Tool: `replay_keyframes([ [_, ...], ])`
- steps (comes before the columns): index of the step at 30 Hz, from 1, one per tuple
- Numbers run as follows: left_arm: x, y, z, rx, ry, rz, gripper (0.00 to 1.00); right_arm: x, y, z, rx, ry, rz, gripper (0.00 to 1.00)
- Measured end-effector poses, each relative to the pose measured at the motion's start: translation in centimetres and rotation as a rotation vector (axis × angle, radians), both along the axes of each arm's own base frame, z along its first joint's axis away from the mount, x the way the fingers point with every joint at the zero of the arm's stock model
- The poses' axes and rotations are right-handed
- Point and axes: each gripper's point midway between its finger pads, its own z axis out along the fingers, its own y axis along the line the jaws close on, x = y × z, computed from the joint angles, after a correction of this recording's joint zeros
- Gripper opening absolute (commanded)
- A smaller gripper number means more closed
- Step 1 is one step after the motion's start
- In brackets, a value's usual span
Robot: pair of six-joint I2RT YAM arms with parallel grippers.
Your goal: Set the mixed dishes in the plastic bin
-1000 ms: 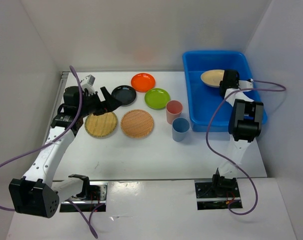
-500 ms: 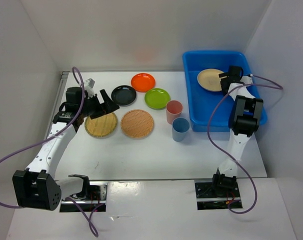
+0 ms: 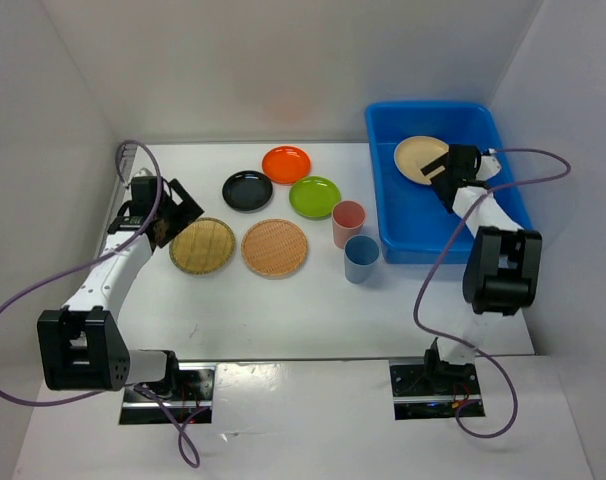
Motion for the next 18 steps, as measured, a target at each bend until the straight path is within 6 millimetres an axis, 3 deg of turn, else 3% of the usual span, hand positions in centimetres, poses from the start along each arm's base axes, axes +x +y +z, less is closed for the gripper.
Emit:
replay_keyframes([
  [4,-0.3,2.8,-1.8,0.007,0.023,0.157,1.00,-0.5,3.3,7.1,-0.062,-0.164,0.109,0.98],
  [7,-1.9,4.1,-4.2,0.005,0.072,0.250,1.00,-0.7,6.4,13.1,-0.103,-0.314,0.204,0.98],
  [10,-3.8,4.8,-6.0,-0.014,0.097,0.319,1.00,-2.1,9.5,18.5,-0.101,-0.464,0.315,0.98],
  [13,-5.3,5.0,-7.0,-0.051,0.090,0.375,1.00,-4.1,11.1,21.5,-0.081,-0.568,0.399,0.98],
  [18,-6.2,4.8,-7.8,-0.107,0.047,0.433,0.97,-6.6,13.9,24.3,-0.082,-0.656,0.523,0.98],
])
